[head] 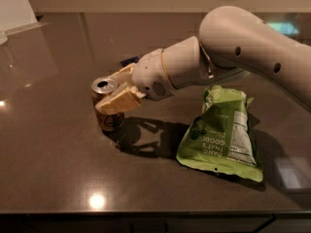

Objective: Pick orange can

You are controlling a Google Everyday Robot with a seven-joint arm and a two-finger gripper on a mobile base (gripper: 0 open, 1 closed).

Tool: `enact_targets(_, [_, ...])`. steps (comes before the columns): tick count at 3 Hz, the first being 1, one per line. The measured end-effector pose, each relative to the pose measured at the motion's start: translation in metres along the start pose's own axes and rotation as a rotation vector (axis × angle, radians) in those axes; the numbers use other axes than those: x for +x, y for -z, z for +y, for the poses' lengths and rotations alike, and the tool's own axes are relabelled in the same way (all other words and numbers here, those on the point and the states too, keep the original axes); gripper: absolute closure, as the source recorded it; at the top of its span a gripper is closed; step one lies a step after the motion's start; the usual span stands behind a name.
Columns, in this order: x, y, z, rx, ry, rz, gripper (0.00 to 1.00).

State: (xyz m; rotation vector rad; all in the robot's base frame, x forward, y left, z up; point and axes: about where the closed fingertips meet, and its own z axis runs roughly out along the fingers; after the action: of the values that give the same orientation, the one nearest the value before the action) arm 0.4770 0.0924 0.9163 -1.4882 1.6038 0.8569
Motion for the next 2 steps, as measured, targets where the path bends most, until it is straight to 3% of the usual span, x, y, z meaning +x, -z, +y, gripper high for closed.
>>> enact_targets(1, [-0.019,0.017,-0.004,-0.029,-0.011,-0.036,0.93])
enact_targets(2, [-0.045,0.04,-0.013,-0.041,0.007,-0.04,1.0])
